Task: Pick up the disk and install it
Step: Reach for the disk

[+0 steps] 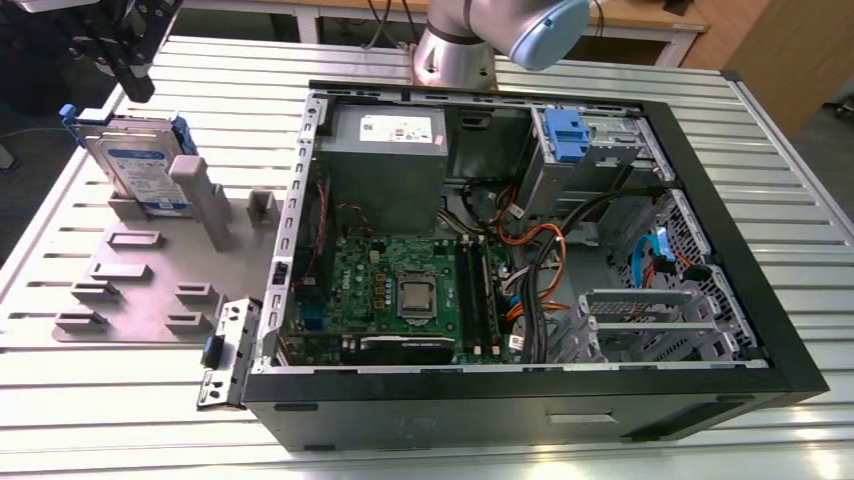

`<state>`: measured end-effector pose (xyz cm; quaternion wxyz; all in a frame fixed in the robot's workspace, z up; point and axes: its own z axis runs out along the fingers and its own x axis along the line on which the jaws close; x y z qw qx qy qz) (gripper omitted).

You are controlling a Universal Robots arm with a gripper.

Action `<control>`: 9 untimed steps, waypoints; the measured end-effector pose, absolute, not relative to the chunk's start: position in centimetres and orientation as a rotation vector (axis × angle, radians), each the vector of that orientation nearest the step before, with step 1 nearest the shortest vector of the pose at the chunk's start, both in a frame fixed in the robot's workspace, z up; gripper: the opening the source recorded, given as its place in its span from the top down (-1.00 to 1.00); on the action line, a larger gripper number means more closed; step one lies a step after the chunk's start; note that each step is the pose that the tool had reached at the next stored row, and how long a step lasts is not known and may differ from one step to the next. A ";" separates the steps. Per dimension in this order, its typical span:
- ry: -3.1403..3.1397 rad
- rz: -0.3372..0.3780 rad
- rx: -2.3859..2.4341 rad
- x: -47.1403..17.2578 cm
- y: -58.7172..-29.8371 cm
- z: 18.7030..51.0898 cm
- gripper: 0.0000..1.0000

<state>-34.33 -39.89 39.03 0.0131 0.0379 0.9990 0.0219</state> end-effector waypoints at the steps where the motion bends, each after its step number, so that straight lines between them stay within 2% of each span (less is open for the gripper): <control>1: 3.112 0.068 0.118 -34.4 -39.9 39.0 0.79; 9: 3.112 0.068 0.118 -34.9 -39.9 39.0 0.79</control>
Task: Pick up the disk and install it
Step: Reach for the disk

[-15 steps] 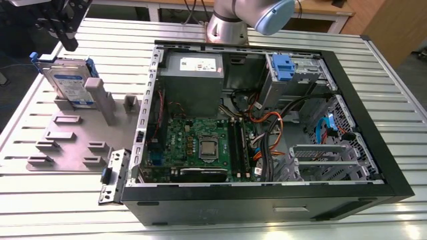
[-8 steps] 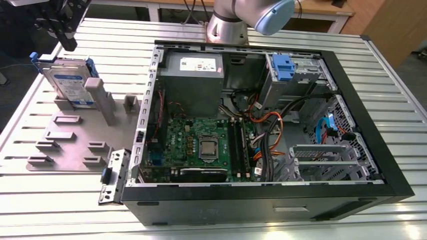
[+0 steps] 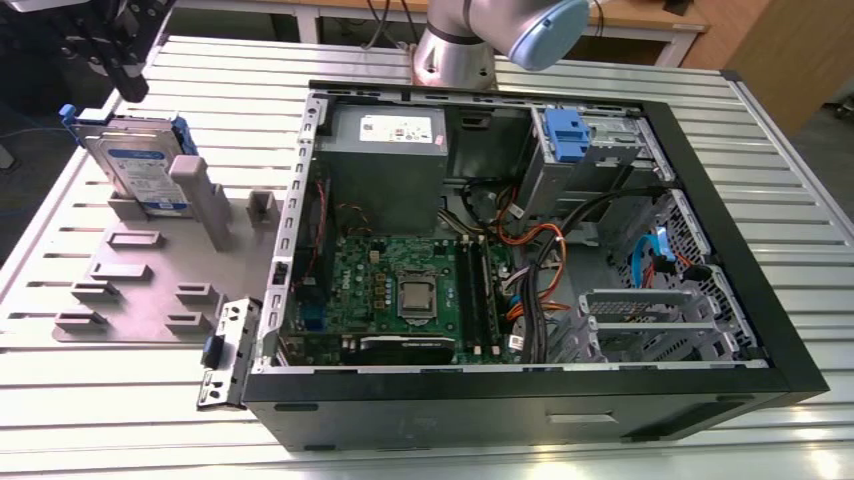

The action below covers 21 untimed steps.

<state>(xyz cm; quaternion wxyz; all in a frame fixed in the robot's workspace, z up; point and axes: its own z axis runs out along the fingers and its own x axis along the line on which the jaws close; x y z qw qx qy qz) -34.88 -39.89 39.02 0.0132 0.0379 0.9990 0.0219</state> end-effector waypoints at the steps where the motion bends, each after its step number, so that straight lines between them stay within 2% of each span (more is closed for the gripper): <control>1: 3.112 0.068 0.118 -35.0 -39.9 39.0 0.79; 21: 3.112 0.068 0.118 -36.1 -39.9 39.0 0.79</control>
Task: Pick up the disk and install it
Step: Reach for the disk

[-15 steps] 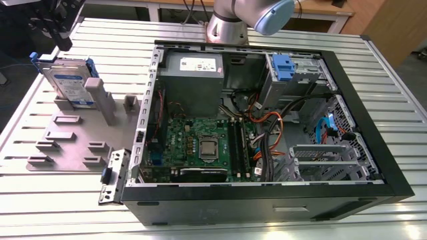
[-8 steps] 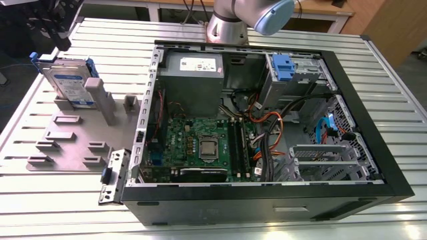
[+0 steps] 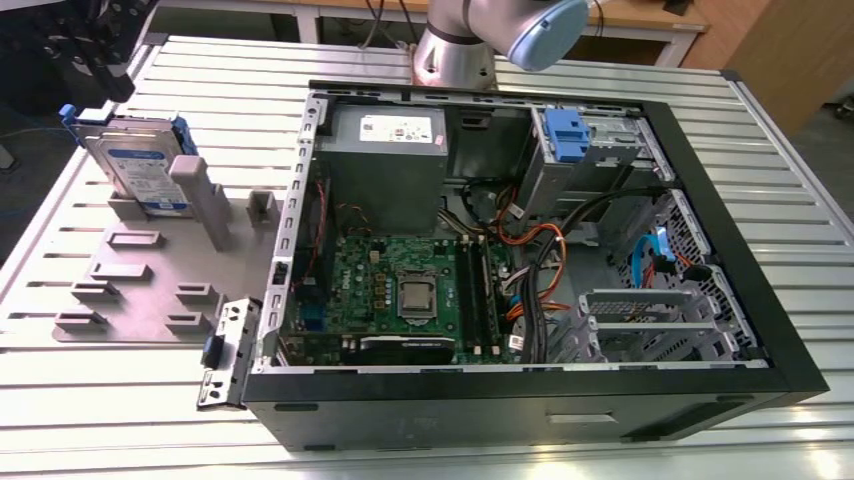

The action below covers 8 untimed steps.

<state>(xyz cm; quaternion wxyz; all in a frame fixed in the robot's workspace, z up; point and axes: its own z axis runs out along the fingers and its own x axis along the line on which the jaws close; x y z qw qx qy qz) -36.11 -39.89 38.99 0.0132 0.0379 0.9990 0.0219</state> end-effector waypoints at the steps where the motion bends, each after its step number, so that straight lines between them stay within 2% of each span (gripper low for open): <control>1: 3.112 0.068 0.118 -36.2 -39.9 39.0 0.79; 8: 3.112 0.068 0.118 -36.6 -39.9 38.9 0.79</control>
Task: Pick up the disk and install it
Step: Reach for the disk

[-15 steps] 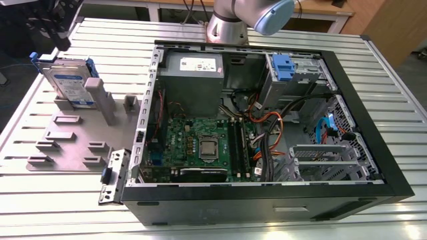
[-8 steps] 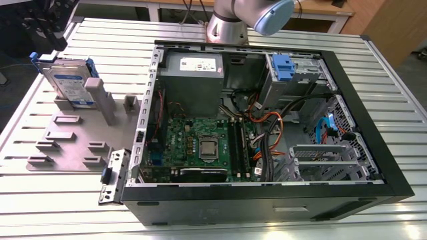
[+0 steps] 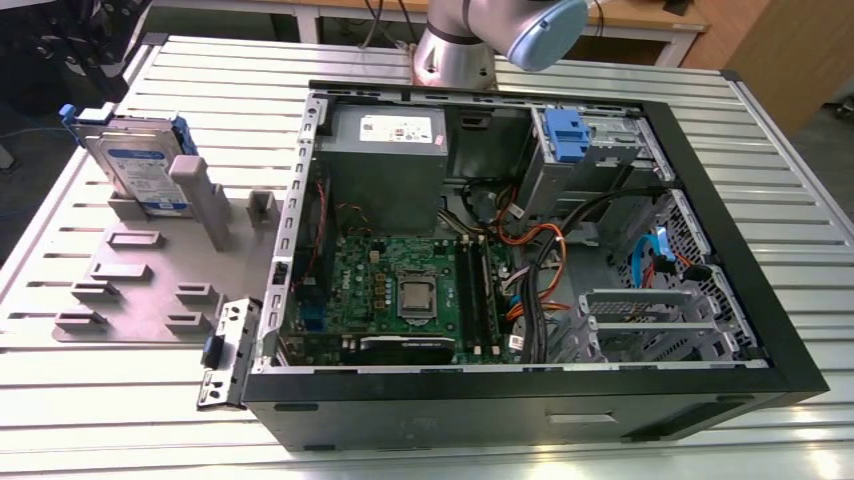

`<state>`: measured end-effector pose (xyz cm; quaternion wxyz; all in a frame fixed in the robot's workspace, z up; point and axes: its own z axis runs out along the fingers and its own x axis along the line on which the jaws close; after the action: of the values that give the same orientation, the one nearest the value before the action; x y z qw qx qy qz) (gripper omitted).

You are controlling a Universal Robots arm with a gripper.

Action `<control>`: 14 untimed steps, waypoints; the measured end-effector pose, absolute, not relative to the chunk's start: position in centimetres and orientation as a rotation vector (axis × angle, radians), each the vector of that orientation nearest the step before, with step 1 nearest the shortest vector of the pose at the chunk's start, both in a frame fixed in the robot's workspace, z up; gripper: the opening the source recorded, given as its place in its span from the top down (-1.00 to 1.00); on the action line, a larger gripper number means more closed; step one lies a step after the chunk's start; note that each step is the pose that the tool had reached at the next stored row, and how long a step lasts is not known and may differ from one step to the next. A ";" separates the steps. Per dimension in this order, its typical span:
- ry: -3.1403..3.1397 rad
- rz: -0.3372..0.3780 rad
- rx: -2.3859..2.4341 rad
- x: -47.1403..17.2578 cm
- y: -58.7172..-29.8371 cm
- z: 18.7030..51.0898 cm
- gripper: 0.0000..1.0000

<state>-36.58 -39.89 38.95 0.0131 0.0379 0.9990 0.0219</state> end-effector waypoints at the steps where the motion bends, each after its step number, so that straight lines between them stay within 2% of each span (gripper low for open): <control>1: 3.112 0.068 0.118 -36.6 -39.9 38.9 0.79; 14: 3.112 0.069 0.118 -36.7 -39.9 38.8 0.79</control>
<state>-36.70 -39.86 38.76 0.0132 0.0378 0.9990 0.0220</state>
